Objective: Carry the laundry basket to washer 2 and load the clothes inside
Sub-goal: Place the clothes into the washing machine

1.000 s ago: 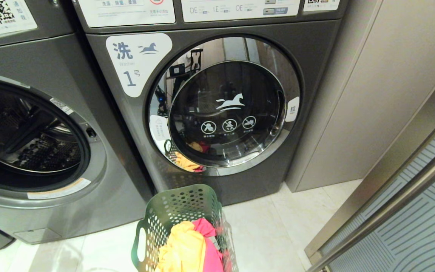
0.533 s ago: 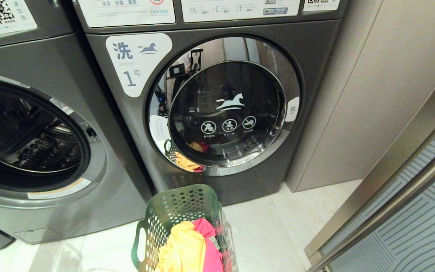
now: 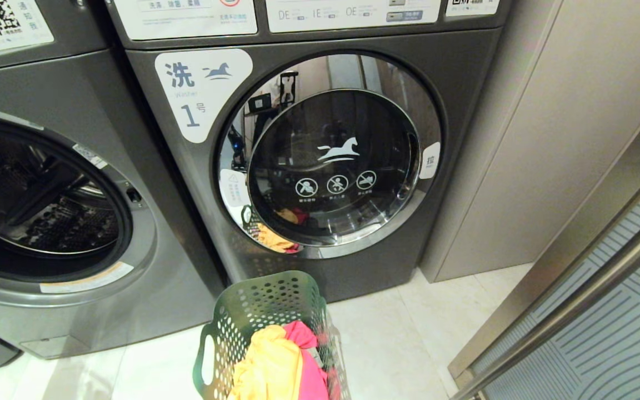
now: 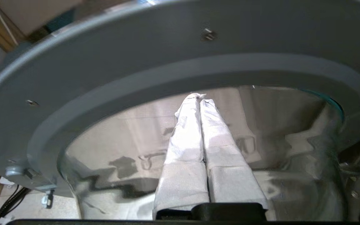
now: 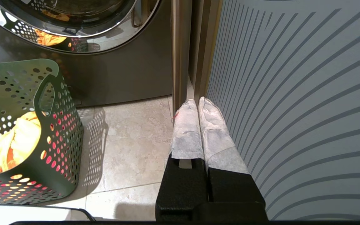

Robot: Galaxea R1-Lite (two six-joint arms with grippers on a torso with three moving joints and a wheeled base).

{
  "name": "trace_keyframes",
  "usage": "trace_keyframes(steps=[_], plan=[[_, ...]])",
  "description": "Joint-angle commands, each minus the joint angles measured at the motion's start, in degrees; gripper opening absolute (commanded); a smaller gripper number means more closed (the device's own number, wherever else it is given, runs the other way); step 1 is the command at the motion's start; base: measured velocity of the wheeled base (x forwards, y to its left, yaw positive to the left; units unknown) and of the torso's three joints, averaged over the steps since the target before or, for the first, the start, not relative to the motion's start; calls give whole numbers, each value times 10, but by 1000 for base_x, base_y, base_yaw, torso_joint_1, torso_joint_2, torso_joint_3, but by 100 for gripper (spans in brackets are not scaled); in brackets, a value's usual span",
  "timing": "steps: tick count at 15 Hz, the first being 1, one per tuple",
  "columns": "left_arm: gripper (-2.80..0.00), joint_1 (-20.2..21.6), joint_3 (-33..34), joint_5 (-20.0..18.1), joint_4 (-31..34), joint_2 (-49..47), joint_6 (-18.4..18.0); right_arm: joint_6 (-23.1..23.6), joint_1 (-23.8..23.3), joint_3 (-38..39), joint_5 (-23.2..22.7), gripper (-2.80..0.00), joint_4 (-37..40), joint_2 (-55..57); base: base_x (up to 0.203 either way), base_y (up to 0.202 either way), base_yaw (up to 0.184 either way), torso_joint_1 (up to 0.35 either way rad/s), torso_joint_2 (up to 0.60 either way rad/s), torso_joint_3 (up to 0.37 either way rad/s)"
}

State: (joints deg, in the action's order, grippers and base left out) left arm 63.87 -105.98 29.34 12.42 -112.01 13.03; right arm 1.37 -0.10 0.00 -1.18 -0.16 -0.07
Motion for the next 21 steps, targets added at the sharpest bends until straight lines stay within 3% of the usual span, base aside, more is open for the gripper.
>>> trace_keyframes(steps=[1, 6, 9, 21], plan=[[-280, 30, -19, -4, -3, -26, -7, 0, 0, 0, 0, -280, 0, 0, 0, 0, 0, 0, 0, 0], [-280, 85, -21, -29, -80, -72, -45, 0, 0, 0, 0, -280, 0, 0, 0, 0, 0, 0, 0, 0], [-280, 115, -21, -42, -84, -86, -48, 0, 0, 0, 0, -280, 0, 0, 0, 0, 0, 0, 0, 0], [-280, 109, -21, -35, -84, -68, -63, 0, 0, 0, 0, -280, 0, 0, 0, 0, 0, 0, 0, 0]])
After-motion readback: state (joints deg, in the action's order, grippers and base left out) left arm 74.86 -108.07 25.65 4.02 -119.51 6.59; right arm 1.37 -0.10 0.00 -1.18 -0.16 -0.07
